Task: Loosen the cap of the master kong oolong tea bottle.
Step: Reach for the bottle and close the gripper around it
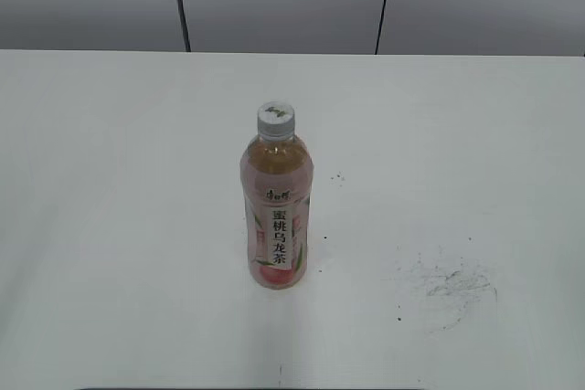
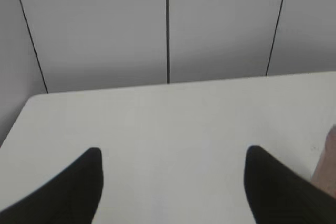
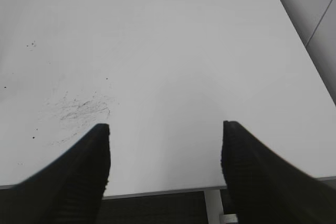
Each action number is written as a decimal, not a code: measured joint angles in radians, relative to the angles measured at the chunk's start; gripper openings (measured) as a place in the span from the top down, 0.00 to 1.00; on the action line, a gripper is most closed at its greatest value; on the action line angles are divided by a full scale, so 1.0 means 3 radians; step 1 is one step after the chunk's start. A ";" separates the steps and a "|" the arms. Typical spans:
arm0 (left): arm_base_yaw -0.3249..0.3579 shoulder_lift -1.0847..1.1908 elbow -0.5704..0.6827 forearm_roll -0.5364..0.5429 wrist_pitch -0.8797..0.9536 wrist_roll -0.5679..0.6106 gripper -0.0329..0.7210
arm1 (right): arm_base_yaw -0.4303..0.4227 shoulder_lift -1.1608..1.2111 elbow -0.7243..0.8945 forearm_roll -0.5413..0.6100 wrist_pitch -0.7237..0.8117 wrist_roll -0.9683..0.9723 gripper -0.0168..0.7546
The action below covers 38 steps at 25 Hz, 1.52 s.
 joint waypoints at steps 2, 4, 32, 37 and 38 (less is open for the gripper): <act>-0.0003 0.0146 0.0004 -0.0045 -0.0289 0.0000 0.29 | 0.0000 0.0000 0.0000 0.0000 0.0000 0.0000 0.33; -0.0007 0.0327 0.0015 -0.0175 -0.0605 0.0000 0.29 | 0.0000 0.0000 0.0000 0.0000 -0.0003 0.0000 0.33; -0.1150 0.4040 0.0082 -0.0680 -0.3938 0.0300 0.17 | 0.0000 0.0018 0.0000 0.0000 -0.0013 0.0000 0.33; -0.1493 0.4077 0.0235 -0.0610 -0.4066 0.0280 0.17 | 0.0000 0.0134 0.0000 0.0000 -0.0013 0.0000 0.33; -0.1572 0.4077 0.0284 -0.0596 -0.4095 0.0277 0.17 | 0.0000 0.0154 0.0000 0.0000 -0.0013 0.0000 0.33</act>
